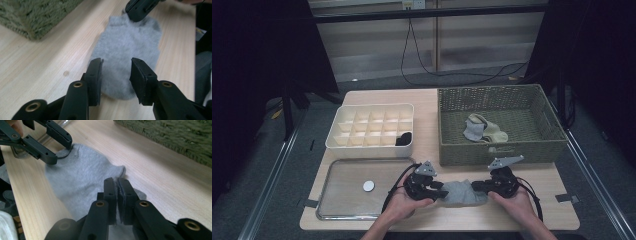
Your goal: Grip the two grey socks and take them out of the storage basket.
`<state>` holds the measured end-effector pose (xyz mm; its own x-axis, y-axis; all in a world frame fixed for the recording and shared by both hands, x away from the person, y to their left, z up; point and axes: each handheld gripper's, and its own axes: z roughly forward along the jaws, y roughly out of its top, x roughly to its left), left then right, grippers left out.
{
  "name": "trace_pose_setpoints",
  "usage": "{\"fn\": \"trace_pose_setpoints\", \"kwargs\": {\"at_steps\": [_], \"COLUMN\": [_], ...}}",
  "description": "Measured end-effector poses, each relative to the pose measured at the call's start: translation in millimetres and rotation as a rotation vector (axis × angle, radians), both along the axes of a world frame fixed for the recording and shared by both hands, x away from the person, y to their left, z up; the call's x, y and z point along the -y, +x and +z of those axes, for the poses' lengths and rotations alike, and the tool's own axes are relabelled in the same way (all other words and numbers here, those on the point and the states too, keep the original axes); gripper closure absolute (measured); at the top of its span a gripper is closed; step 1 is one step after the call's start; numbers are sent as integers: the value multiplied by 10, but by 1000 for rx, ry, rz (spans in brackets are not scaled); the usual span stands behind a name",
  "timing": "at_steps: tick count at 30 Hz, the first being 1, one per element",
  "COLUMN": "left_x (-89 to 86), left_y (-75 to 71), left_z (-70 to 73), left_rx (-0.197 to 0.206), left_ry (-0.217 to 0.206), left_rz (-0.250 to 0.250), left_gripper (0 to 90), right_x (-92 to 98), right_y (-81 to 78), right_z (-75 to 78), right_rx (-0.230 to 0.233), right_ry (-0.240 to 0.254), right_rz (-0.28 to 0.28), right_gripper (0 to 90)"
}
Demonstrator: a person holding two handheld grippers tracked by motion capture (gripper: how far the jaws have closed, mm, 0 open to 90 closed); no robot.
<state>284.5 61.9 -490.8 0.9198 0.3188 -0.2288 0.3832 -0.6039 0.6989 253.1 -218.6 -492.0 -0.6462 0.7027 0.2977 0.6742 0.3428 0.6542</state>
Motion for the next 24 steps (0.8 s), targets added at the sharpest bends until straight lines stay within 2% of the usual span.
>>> {"fn": "trace_pose_setpoints", "kwargs": {"at_steps": [4,7,9,12,13,14,19,21,24], "left_x": [36,44,40,29,33,33,43,33,10], "left_y": [-37,-51,-60,-87,-98,-102,-119,-122,-120], "left_z": [-12,-21,-25,-23,-29,-30,-29,-15,18], "left_rx": [16,33,27,33,28,33,16,23,24], "left_ry": [43,42,36,46,34,33,23,16,-27], "left_rz": [-12,-24,-29,-38,-36,-46,-33,-28,-14], "left_gripper": [578,559,525,525,525,525,514,493,441], "right_x": [14,47,59,73,82,87,98,123,150], "right_y": [8,13,4,-23,-34,-41,-73,-84,-96], "right_z": [-49,-57,-55,-47,-45,-42,-29,7,71], "right_rx": [-26,-30,-38,-41,-45,-46,-57,-48,-23], "right_ry": [-15,-10,-10,-21,-21,-23,-25,9,43], "right_rz": [-5,-12,-14,-16,-19,-19,-16,-23,-28], "right_gripper": [847,842,840,844,844,843,838,825,813]}}
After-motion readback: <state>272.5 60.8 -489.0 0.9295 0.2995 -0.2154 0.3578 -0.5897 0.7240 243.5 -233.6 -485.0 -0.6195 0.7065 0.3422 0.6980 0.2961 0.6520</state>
